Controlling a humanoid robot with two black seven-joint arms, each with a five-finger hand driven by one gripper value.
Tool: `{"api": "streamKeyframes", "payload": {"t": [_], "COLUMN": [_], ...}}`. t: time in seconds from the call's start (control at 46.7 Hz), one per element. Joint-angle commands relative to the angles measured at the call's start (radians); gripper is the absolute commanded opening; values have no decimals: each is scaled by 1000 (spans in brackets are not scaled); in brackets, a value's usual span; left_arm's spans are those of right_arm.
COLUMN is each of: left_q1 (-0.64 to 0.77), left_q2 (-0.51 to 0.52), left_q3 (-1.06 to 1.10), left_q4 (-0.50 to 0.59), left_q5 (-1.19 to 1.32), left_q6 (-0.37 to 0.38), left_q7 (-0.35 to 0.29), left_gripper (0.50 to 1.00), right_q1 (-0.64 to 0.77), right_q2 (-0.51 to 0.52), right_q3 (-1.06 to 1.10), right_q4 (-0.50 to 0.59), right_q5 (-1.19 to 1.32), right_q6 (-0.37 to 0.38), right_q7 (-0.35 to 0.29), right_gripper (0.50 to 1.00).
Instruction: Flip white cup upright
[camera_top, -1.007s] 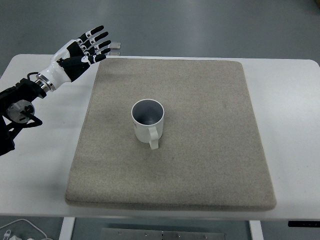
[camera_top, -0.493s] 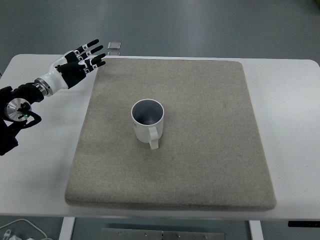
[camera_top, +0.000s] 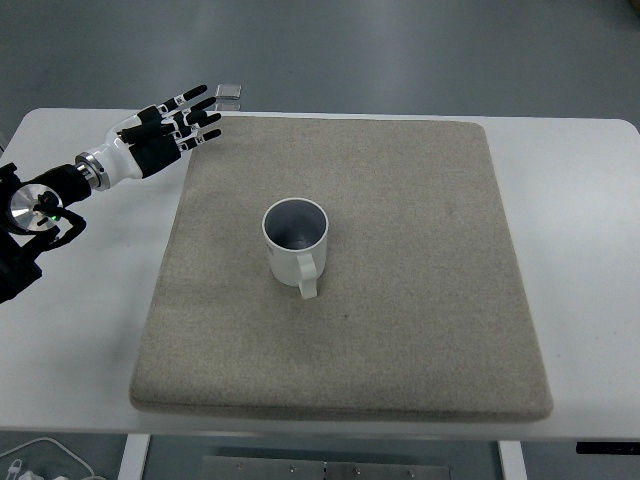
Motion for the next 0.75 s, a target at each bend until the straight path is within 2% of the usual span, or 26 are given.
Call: {"api": "streamKeyframes", "payload": {"t": [0.0, 0.728], "left_q1": [3, 14], "left_q2": [0, 0], "left_q3": [-10, -27], "left_q4": [1, 3], "left_q5": [-20, -58], "left_q6": [0, 0], "left_q7": [15, 23], "left_gripper": [994, 996], "right_q1": [0, -5], "right_q2": [0, 0], "right_q3": [0, -11], "right_q4": [0, 14], "right_q5": [0, -12], "right_q6": [0, 9], "right_q7": [0, 0], "right_gripper": [930, 930]}}
